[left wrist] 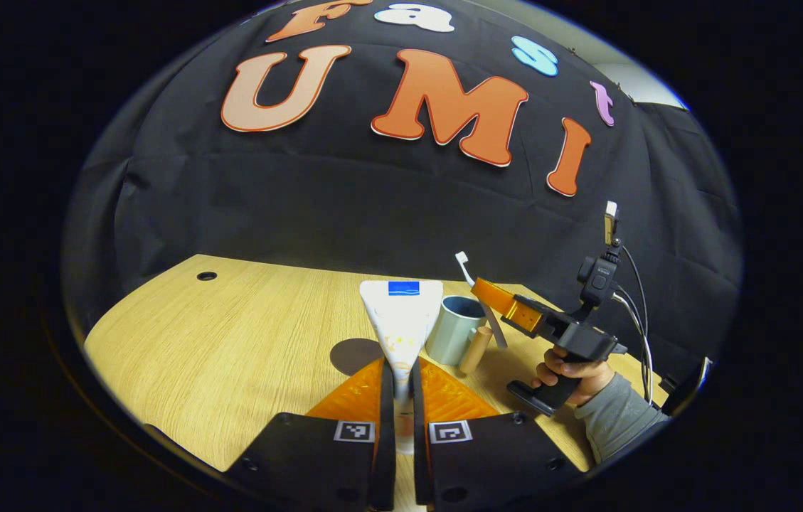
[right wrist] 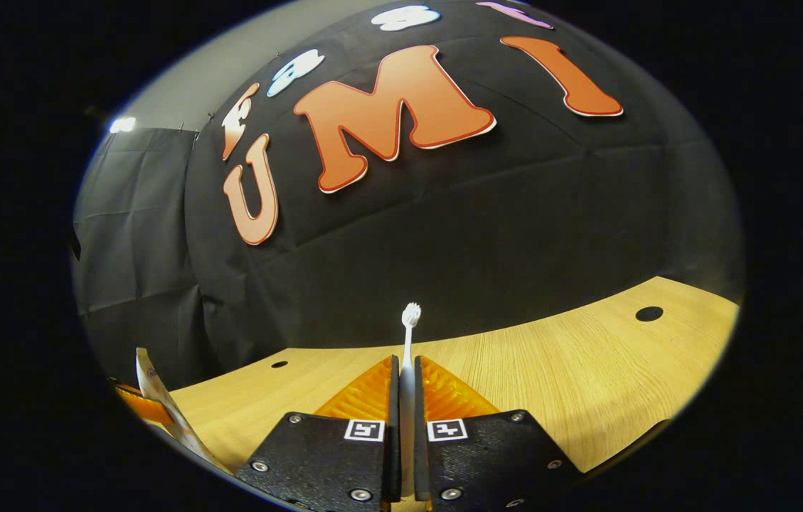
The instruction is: Put the toothbrush and toothpaste on the desktop into the cup, then pick up the cup and place it on the coaster on the desktop.
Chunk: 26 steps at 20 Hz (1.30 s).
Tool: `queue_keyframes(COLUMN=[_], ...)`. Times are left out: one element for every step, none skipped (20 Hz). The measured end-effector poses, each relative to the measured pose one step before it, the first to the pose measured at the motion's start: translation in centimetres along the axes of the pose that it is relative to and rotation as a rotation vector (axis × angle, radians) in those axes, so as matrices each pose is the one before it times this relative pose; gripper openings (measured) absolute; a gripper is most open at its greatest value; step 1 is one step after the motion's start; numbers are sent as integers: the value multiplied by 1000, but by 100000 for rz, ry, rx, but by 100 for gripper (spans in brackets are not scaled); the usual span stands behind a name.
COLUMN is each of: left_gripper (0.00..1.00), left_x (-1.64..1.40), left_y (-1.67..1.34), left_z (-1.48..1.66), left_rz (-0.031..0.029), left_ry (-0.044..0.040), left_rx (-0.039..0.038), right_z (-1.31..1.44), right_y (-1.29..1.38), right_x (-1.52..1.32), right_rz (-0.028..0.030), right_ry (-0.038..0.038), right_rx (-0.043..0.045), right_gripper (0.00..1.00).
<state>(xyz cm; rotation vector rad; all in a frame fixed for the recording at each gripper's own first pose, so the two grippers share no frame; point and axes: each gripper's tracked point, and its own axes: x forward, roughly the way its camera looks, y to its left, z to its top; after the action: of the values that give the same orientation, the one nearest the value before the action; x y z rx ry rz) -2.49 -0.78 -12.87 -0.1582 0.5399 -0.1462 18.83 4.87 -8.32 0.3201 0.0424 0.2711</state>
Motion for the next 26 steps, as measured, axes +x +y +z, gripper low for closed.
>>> queue_keyframes(left_gripper=[14,14,14,14,14,14,14,14,14,14,14,14,14,14,14,14,14,14,14,14,14,14,14,14,14,14], left_x=[-255,-77,91,121,-142,-193,-111,-205,-163,26,-46,50,20,-124,-8,43,-5,121,155,-18,81,164,141,62,96,150], left_y=[-135,-105,15,-4,146,-9,196,57,240,204,240,164,250,263,198,264,322,324,128,137,85,77,116,-98,-8,-79], left_z=[-15,-37,47,21,208,143,81,-61,156,-61,18,-76,16,86,30,14,39,-36,-103,-83,-56,-31,-63,-46,-11,-1], left_rz=[-170,-237,-88,-77,151,-58,248,275,502,494,505,655,583,638,524,571,658,571,465,326,158,-20,-11,38,1,-116], left_ry=[-84,-71,-353,-491,-539,-359,-383,-109,-253,60,-20,-34,-80,-186,-178,-143,36,189,262,140,121,207,214,211,134,-8], left_rx=[-222,-104,-70,120,-129,7,-210,-101,-302,-279,-162,-155,-16,-140,-155,-272,-322,-171,2,6,5,15,-96,-95,-153,-140], right_z=[245,597,873,904,958,840,766,502,379,146,40,11,-140,-201,-131,-292,-298,-269,-484,-675,-607,-644,-404,-31,-9,-34], right_y=[-142,121,335,208,5,-74,-22,166,3,144,264,222,163,155,89,157,205,101,-70,24,-111,-135,-104,-41,-34,57], right_x=[-43,-54,-63,48,177,176,360,435,506,459,494,399,478,377,458,391,267,138,161,-10,-20,-74,-96,-151,-225,-180], right_rz=[-455,304,1179,347,-25,-23,147,552,36,444,480,526,399,351,572,738,744,234,-17,259,7,23,61,78,-82,67], right_ry=[-502,-1500,-2588,-3195,-3577,-3709,-3338,-2996,-1998,-1372,-949,-471,-21,261,203,790,654,501,1329,992,1670,1608,1347,341,104,-177], right_rx=[754,1529,1702,1027,109,-41,484,700,267,-289,-858,-1627,-2307,-2408,-1541,-901,-800,-1355,-1525,-1246,-1550,-1109,-130,121,-292,-386], right_gripper=[8,8,8,7,8,8,8,8,8,8,8,7,7,7,7,8,8,8,8,8,8,8,8,8,8,8])
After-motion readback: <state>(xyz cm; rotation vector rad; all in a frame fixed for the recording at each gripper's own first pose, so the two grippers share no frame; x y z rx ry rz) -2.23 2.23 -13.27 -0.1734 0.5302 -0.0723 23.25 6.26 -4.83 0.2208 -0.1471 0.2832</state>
